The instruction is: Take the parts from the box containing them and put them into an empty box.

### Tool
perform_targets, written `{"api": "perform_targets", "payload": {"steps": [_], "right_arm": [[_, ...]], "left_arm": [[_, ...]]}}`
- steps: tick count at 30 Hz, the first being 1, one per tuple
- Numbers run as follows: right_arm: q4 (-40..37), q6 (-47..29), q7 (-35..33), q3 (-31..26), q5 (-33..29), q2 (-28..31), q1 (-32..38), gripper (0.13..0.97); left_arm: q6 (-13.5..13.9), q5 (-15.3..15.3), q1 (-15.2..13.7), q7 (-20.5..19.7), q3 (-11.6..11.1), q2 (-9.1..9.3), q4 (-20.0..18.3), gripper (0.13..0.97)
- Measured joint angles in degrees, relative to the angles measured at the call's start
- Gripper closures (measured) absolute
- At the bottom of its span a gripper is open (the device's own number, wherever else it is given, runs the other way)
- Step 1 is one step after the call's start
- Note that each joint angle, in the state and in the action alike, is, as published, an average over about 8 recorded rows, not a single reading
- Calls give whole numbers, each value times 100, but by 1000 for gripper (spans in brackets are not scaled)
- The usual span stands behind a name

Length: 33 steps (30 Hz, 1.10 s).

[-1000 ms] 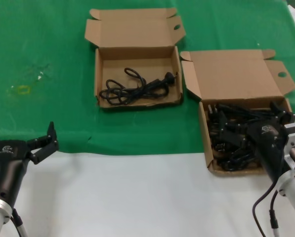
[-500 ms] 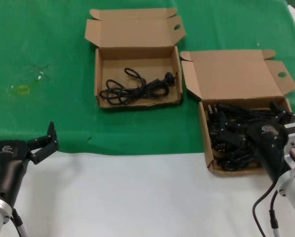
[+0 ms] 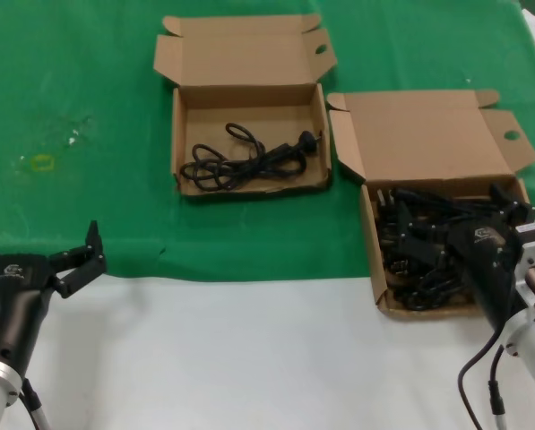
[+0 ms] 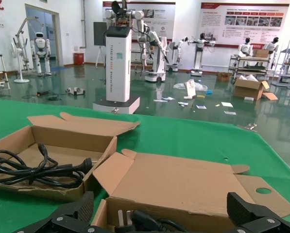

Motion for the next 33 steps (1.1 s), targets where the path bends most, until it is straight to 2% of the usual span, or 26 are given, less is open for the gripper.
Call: {"api": "perform_targets", "payload": {"steps": [33], "right_arm": [[0, 0, 0, 0, 0, 0, 0, 129]], "left_arm": [[0, 0, 0, 0, 0, 0, 0, 132]]}}
